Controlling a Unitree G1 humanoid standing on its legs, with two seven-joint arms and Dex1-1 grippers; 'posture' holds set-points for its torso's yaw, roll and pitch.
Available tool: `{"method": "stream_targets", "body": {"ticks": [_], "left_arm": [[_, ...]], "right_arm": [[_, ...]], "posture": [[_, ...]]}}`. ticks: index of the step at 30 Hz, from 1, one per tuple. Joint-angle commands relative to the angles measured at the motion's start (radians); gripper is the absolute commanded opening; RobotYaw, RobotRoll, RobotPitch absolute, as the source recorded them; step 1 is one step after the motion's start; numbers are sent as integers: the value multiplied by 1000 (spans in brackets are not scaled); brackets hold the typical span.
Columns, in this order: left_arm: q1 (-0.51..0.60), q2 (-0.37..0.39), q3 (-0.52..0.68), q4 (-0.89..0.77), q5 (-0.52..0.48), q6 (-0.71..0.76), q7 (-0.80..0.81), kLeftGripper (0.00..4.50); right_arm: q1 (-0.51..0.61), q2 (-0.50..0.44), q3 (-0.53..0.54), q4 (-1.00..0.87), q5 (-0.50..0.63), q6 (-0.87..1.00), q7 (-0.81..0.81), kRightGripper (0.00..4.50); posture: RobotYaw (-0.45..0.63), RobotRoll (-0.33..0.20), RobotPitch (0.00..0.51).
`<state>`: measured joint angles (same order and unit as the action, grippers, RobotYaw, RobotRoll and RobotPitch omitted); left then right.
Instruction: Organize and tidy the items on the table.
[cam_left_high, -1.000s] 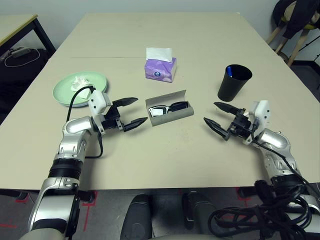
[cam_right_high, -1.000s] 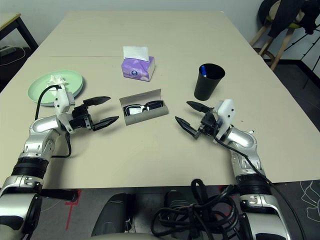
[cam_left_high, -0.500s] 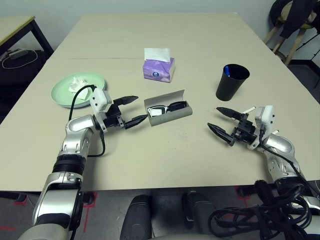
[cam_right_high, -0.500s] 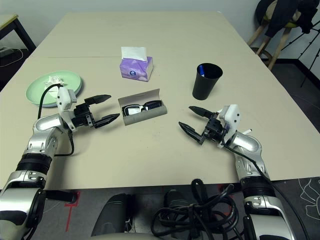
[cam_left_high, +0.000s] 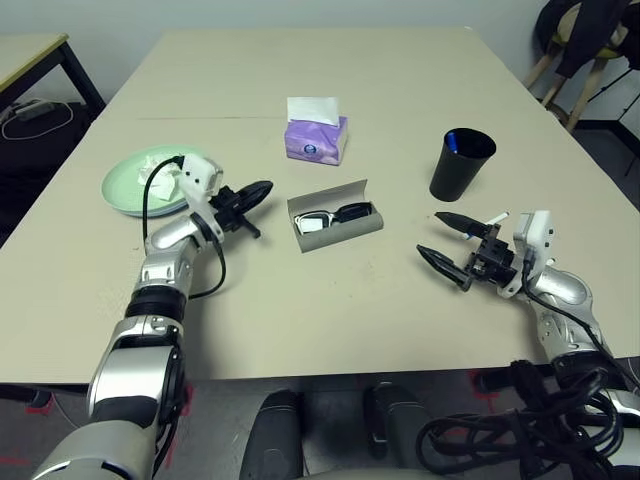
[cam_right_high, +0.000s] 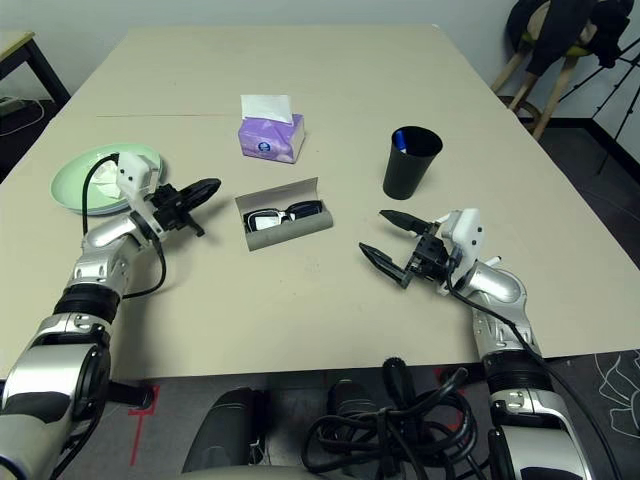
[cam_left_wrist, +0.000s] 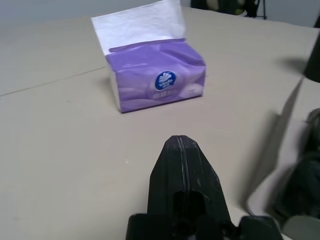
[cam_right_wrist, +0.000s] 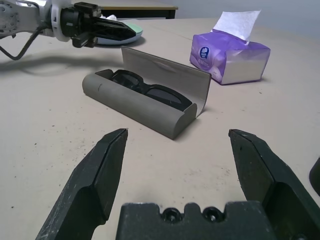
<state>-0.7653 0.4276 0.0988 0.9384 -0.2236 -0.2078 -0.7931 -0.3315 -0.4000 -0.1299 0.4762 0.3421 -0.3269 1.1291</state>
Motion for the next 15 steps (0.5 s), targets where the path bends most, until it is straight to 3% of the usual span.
{"method": "stream_targets", "body": {"ticks": [1, 8, 15], "left_arm": [[-15, -35, -15, 26, 24, -17, -17, 23], [9, -77, -32, -23, 7, -12, -142, 23], [88, -64, -102, -148, 19, 45, -308, 23]], "right_arm": [[13, -13, 4, -15, 4, -4, -3, 4500], [22, -21, 7, -49, 3, 10, -18, 4500], [26, -18, 16, -103, 3, 35, -44, 4500]], "posture": [[38, 0, 76], [29, 0, 75], [28, 0, 75]]}}
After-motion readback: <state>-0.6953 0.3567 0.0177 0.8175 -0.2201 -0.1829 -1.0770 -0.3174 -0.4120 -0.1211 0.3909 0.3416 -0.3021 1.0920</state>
